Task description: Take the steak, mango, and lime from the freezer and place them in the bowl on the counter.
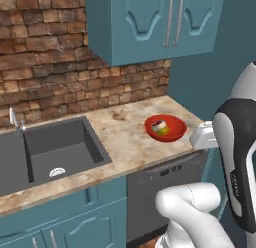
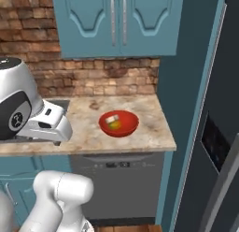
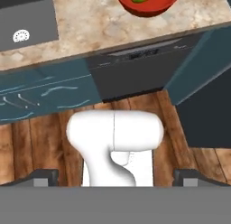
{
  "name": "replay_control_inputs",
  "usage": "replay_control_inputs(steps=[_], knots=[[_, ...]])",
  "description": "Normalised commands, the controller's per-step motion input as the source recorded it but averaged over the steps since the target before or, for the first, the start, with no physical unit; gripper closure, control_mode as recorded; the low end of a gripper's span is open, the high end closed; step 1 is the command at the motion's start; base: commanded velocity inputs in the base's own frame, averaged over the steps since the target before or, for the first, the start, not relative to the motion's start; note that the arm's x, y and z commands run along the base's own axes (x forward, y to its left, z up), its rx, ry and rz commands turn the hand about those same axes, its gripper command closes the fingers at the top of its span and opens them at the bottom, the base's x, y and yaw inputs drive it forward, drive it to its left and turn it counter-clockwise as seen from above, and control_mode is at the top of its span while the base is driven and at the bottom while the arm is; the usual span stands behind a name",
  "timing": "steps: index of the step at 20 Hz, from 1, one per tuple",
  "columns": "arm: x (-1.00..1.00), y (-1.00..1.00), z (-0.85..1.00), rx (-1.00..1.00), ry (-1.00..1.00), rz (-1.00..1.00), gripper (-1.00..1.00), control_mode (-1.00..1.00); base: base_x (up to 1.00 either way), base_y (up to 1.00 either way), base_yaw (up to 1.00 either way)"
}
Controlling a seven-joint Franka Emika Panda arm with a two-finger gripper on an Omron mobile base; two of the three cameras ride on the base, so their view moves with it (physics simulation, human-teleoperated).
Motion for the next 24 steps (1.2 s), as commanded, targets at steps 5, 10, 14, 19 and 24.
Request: replay_control_inputs(steps=[5,10,14,19,24], knots=[[0.00,0.00,0.00,0.00,0.00,0.00,-1.00,1.00,-0.78,0.46,-0.78],[0.00,0.00,0.00,0.00,0.00,0.00,-1.00,1.00,-0.79,0.20,-0.83],[0.00,0.00,0.00,0.00,0.00,0.00,-1.00,1.00,-0.69,0.09,-0.83],[0.00,0.00,0.00,0.00,0.00,0.00,-1.00,1.00,-0.41,0.06,-0.75],[0.00,0.00,0.00,0.00,0.00,0.00,-1.00,1.00,-0.26,-0.01,-0.58]])
